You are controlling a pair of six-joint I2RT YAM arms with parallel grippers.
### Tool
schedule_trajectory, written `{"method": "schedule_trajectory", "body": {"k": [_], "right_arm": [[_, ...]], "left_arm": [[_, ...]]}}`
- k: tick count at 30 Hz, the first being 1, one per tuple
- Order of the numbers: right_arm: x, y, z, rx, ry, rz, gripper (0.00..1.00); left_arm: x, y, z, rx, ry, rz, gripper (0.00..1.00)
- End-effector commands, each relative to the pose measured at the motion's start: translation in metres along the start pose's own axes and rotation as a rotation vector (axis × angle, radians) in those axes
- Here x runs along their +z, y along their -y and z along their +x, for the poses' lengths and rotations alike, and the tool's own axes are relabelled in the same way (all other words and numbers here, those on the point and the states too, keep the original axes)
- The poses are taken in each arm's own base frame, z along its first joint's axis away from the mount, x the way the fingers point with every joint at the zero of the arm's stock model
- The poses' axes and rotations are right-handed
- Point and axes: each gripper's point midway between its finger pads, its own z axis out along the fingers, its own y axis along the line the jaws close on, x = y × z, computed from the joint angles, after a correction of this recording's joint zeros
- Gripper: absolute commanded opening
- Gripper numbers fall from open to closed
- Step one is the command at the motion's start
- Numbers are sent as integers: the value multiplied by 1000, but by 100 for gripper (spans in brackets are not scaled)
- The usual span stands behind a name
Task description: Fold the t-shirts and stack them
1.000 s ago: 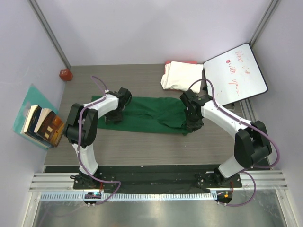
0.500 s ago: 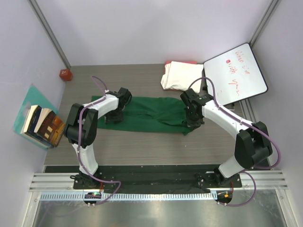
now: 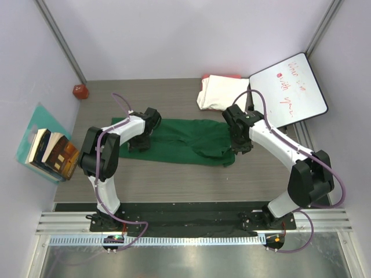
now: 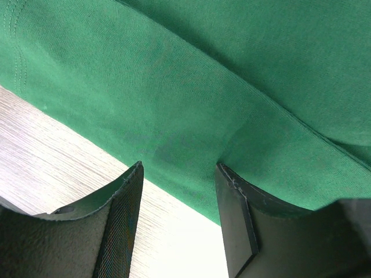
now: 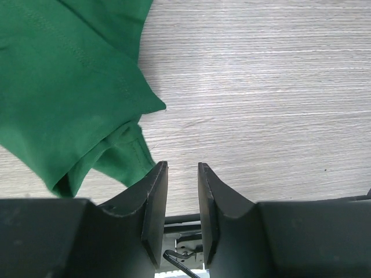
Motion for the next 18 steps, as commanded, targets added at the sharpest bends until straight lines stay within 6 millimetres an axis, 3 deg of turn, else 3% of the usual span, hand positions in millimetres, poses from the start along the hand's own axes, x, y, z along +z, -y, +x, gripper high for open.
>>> {"method": "schedule_trajectory", "body": {"k": [1,5,10,13,16,18], "right_arm": [[2,0,-8,5,7,0,33],[-4,-4,-13,13,25,-27,33],[-45,2,-22,9,142,-98,42],[-74,-11,-21,11,187,-229,41],[-92,-36,-19,23,181,-393,32],[-93,-48,-19,25,163,-448,21]], "left_arm": [[2,-13,13,28,-40,-34,54],[1,-12,13,30,-38,-31,54],[1,-12,12,28,-36,-28,54],[2,-10,12,29,-41,-23,54],[4,-8,14,31,-48,-19,54],[4,-8,14,35,-50,-19,54]]}}
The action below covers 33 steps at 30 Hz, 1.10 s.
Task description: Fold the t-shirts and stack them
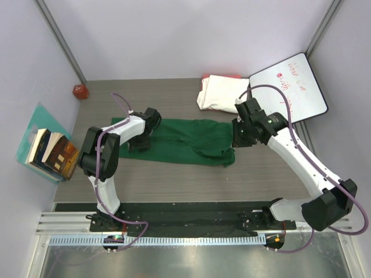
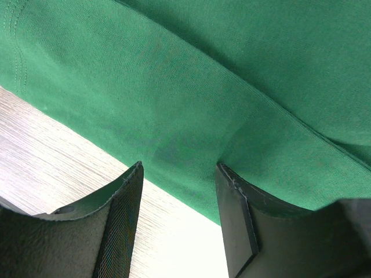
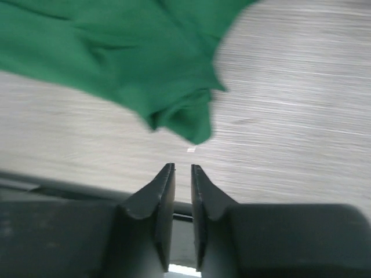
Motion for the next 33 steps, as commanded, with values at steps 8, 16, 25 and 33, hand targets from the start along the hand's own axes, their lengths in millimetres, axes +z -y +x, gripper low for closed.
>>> {"method": "schedule_trajectory", "body": {"k": [8,16,25,33], "right_arm": [[3,-58,14,-38,-88,-227,1],[18,-61,34,-69,-129,-219,1],[56,-57,38,-92,-132,-147,1],[97,-35,20,-107,-64,27,1]], "left_arm": [[0,-12,10,26,-32,-25,54],[3,-6,12,21,-42,-5,54],[0,-6,10,14,-30,7,54],[0,-4,12,14,-35,20,52]]}}
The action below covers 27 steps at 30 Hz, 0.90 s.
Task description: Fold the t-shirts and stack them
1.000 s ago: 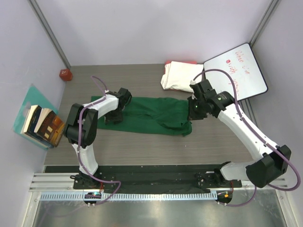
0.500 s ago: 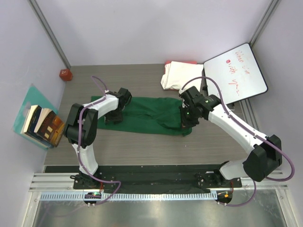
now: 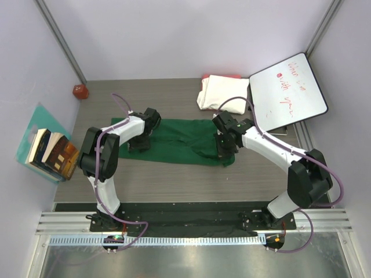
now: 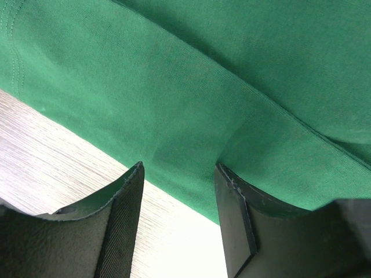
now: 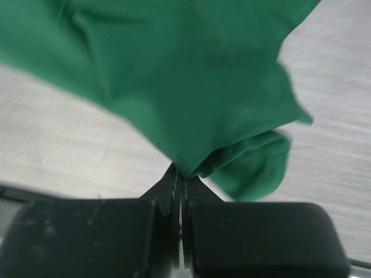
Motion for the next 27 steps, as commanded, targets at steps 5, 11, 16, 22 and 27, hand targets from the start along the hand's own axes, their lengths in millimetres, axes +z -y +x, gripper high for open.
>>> {"method": "schedule_trajectory", "body": {"k": [5,11,16,22,27], "right_arm": [[37,17,-43,-8,129,151,1],[49,30,-57,16,155,244,1],[51,48,-64,60,172,298,1],[53,61,-74,78,192,332,1],[66,63,-73,79,160,343,1]], "left_arm": [[1,-3,13,16,-38,18,51],[2,-3,16,22,-43,10,48],[2,-5,19,27,-49,-1,45],[2,-9,21,36,-52,-22,45],[1,-14,23,38,-53,-43,46]]}}
